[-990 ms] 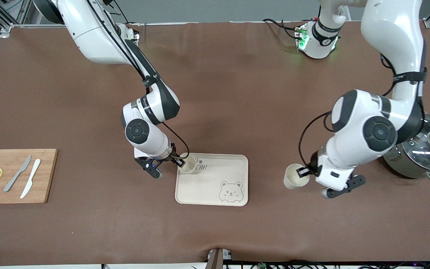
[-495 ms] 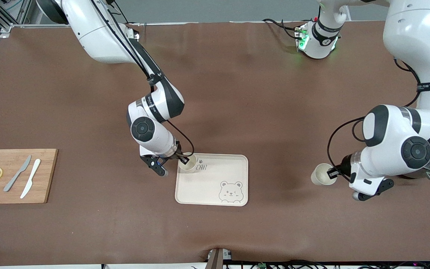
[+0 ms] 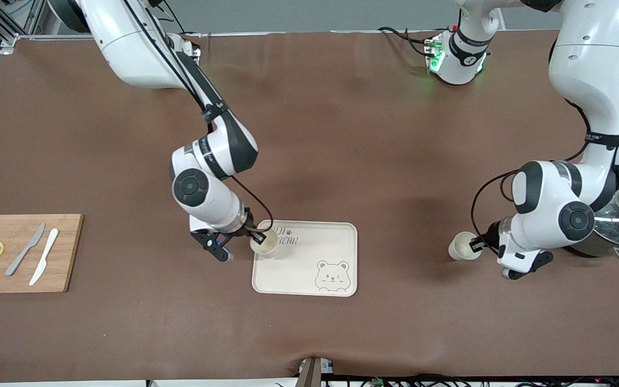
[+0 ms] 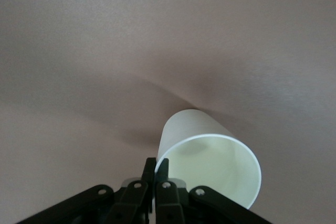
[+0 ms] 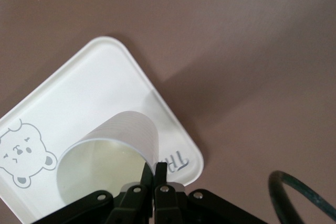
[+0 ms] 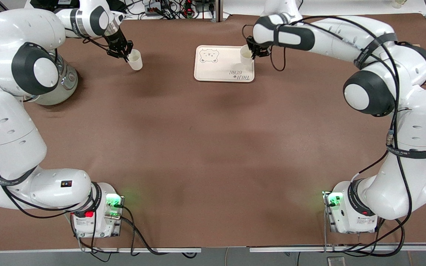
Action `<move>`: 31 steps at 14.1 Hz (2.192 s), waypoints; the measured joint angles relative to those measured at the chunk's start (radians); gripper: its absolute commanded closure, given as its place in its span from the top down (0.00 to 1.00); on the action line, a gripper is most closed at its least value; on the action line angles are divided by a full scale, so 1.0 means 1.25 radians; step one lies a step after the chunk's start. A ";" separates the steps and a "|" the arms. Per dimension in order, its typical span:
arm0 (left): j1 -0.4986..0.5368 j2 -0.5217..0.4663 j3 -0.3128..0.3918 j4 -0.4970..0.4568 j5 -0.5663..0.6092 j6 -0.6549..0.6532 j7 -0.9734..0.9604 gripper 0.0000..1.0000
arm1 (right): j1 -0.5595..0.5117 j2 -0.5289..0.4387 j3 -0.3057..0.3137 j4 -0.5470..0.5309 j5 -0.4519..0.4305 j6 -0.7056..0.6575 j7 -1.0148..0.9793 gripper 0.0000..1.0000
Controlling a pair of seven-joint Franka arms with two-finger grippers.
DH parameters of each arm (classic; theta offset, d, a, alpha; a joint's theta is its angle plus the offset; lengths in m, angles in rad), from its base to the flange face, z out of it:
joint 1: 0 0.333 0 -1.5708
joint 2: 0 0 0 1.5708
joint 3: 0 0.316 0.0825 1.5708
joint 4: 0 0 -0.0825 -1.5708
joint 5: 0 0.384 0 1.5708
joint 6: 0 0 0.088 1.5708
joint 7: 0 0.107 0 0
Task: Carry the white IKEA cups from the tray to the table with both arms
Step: 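Set the cup beside the pot with the left gripper while the right gripper carries, then set the cup near the board with the right gripper while the left gripper withdraws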
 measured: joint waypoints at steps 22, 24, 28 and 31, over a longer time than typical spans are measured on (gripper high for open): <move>0.106 -0.237 -0.002 0.008 -0.012 -0.249 0.124 1.00 | -0.521 -0.269 -0.011 -0.405 -0.109 -0.071 -0.941 0.00; 0.119 -0.268 -0.002 0.032 -0.012 -0.306 0.124 1.00 | -0.523 -0.268 -0.007 -0.473 -0.109 0.024 -0.945 0.00; 0.123 -0.327 -0.007 0.082 -0.012 -0.441 0.124 1.00 | -0.514 -0.267 0.005 -0.533 -0.110 0.076 -0.945 0.00; 0.121 -0.359 -0.011 0.102 -0.012 -0.477 0.124 1.00 | -0.510 -0.267 0.005 -0.536 -0.112 0.076 -0.945 0.00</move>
